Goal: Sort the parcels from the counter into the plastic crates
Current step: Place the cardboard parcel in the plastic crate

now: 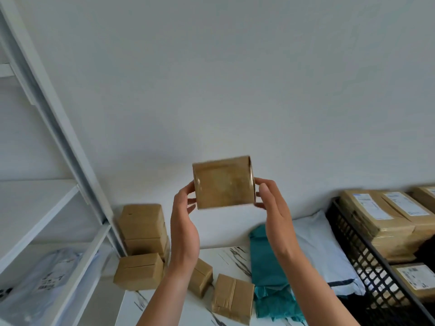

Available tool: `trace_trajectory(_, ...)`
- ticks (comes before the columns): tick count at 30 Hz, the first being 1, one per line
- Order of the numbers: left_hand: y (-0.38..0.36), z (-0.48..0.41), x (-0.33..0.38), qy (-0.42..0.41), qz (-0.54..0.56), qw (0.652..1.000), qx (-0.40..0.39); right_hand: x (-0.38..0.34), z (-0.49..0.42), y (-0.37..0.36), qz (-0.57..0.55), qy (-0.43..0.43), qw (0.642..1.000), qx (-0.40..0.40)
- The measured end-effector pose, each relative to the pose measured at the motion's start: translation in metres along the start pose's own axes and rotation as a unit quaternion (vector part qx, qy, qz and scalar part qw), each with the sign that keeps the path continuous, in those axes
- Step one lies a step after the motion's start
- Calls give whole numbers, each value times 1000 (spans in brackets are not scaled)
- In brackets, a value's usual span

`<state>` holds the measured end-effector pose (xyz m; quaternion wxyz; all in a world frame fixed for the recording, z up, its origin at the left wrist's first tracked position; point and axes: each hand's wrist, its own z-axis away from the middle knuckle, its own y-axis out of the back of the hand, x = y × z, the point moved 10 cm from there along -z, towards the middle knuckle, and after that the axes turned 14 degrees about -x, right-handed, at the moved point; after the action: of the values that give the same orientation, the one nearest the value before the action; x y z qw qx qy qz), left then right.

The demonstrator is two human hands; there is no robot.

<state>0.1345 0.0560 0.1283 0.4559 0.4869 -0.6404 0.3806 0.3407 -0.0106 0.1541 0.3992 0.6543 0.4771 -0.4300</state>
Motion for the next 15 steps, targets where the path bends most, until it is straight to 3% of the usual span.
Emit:
trace_trajectory(7, -24, 0, 43, -61, 48, 990, -119, -32, -2, -5, -87, 41, 993, -61)
trace_trajectory(15, -33, 6, 40, -24, 29, 984, -174, -32, 1, 3, -83, 34, 995, -49)
